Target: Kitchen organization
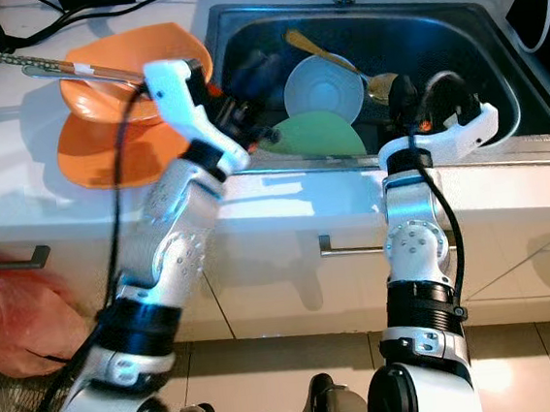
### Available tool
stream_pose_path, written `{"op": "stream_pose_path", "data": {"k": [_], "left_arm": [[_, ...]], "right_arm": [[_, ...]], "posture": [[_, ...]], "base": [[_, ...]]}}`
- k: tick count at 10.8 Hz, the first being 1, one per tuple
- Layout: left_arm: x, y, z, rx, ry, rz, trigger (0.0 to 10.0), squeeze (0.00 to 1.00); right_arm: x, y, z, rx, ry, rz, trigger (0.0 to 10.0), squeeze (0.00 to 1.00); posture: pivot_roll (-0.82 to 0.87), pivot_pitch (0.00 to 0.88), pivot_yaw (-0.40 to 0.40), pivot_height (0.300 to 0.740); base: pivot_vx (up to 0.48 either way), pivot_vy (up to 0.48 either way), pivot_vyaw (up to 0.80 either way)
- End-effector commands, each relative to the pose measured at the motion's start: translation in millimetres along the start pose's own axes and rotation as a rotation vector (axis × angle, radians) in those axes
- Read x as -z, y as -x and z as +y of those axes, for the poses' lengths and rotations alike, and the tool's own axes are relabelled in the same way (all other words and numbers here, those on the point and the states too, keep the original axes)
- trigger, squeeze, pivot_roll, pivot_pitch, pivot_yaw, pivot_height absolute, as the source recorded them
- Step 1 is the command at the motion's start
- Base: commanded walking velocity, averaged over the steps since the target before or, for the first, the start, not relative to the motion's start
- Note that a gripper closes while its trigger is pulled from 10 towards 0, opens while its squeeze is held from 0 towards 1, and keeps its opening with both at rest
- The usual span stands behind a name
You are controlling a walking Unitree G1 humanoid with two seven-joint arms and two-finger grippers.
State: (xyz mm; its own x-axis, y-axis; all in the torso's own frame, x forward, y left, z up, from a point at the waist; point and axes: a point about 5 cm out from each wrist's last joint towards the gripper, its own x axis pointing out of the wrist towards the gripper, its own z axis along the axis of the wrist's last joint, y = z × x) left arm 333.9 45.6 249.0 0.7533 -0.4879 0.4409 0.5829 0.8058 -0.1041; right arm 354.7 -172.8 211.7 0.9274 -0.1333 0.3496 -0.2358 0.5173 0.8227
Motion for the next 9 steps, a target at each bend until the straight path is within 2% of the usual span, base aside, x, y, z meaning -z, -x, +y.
{"op": "stream_pose_path", "data": {"k": [1, 4, 6, 7, 9], "left_arm": [[14, 9.8, -5.4, 0.007, -0.090, 0.048, 10.0, 0.00], [35, 29.7, -4.8, -0.027, -0.111, 0.120, 10.0, 0.00], [47, 36.9, -12.4, -0.017, -0.115, 0.154, 10.0, 0.00], [54, 41.5, -16.4, -0.012, -0.129, 0.170, 10.0, 0.00], [57, 45.5, -14.9, -0.039, -0.138, 0.175, 10.0, 0.00]], "right_arm": [[-5, -3.3, 3.3, -0.014, 0.093, -0.021, 10.0, 0.00], [-12, -8.5, 6.9, -0.025, 0.145, -0.050, 10.0, 0.00], [-21, -18.7, 12.8, -0.025, 0.182, -0.076, 10.0, 0.00], [-27, -27.8, 9.1, -0.016, 0.257, -0.079, 10.0, 0.00], [-27, -35.4, 2.6, -0.028, 0.374, -0.030, 10.0, 0.00]], "posture": [[0.12, 0.168, -0.045, 0.740], [0.11, 0.174, -0.048, 0.740], [0.10, 0.177, -0.051, 0.740], [0.10, 0.178, -0.055, 0.740], [0.11, 0.180, -0.061, 0.740]], "base": [[0.000, 0.000, 0.00], [0.000, 0.000, 0.00], [0.000, 0.000, 0.00], [0.000, 0.000, 0.00], [0.000, 0.000, 0.00]]}}
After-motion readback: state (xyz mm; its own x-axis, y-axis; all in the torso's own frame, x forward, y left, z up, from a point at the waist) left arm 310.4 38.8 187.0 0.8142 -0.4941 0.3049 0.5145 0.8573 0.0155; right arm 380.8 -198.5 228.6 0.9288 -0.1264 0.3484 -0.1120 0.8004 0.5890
